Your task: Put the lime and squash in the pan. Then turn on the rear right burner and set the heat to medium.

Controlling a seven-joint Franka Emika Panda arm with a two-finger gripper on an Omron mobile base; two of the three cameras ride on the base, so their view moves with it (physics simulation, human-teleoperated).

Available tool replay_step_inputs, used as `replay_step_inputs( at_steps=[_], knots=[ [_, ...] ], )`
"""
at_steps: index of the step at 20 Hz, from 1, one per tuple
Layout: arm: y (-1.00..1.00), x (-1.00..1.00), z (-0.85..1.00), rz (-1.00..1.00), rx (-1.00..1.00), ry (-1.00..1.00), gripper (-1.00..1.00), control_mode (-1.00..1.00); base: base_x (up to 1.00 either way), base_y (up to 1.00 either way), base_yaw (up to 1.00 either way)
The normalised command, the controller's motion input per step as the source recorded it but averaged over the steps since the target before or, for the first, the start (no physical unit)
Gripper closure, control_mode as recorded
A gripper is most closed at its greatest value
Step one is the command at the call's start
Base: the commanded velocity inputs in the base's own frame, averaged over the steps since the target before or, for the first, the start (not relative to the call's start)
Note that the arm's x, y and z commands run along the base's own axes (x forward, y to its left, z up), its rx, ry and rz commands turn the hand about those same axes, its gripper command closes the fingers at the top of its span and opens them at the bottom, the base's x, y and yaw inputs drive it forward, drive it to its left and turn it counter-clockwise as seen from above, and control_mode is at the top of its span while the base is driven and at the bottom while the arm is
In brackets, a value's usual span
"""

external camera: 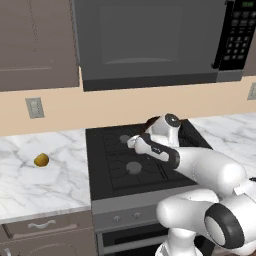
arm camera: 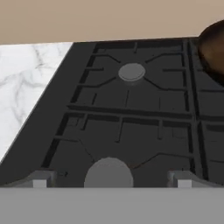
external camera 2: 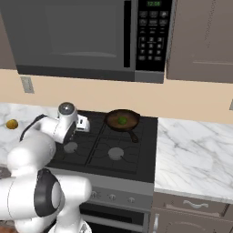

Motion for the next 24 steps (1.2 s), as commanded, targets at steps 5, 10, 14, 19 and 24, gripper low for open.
replay_step_inputs(
  at_steps=[5,10,14,19,24],
  knots=[
    [0.99,-0.02,0.24,0.33,0.03,0.02,-1.00,-1.00,0.00,0.00,0.00],
    [0.99,0.00,0.44,0.31,-0.07,0.13,-1.00,-1.00,0.00,0.00,0.00],
    [0.54,-0.13,0.46,0.24,-0.11,0.06,-1.00,-1.00,0.00,0.00,0.00],
    [0.10,-0.34,0.14,0.16,-0.22,0.01,-1.00,-1.00,0.00,0.00,0.00],
    [0.51,-0.23,-0.01,0.12,-0.24,0.03,-1.00,-1.00,0.00,0.00,0.00]
  ],
)
